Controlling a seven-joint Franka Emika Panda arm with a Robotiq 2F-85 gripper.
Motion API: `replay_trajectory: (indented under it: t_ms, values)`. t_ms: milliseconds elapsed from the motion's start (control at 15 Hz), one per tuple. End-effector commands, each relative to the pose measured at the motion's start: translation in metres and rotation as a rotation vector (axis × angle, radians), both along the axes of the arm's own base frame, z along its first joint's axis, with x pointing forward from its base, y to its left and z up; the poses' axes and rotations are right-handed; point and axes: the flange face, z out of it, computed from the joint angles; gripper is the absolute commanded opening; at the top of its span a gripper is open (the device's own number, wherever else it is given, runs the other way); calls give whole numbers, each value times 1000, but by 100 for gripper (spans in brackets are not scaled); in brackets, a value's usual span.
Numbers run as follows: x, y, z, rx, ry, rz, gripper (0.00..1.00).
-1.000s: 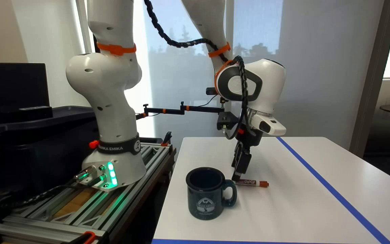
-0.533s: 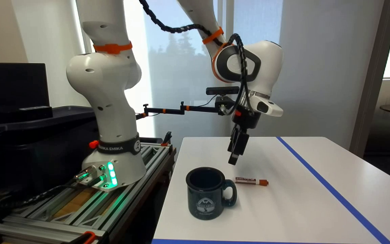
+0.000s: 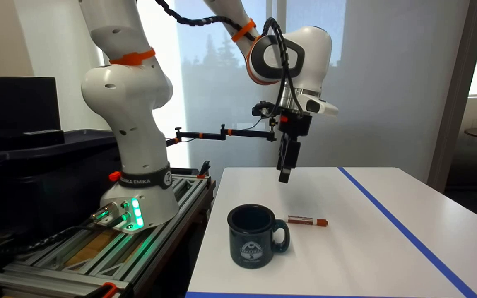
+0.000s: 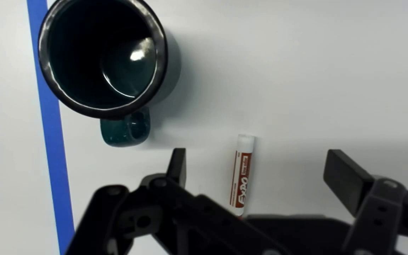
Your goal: Remove the marker from the mug cup
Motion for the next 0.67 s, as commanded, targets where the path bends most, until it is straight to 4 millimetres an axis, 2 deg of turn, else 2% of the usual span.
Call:
replay_trajectory:
  t_ms: [0, 67, 133, 600]
  values:
    - [-14, 1, 13, -3, -27, 26, 100]
    - [-15, 1, 16, -3, -31, 21, 100]
    - [-4, 0, 7, 0, -16, 6, 100]
    - [-5, 0, 10, 0, -24, 7, 100]
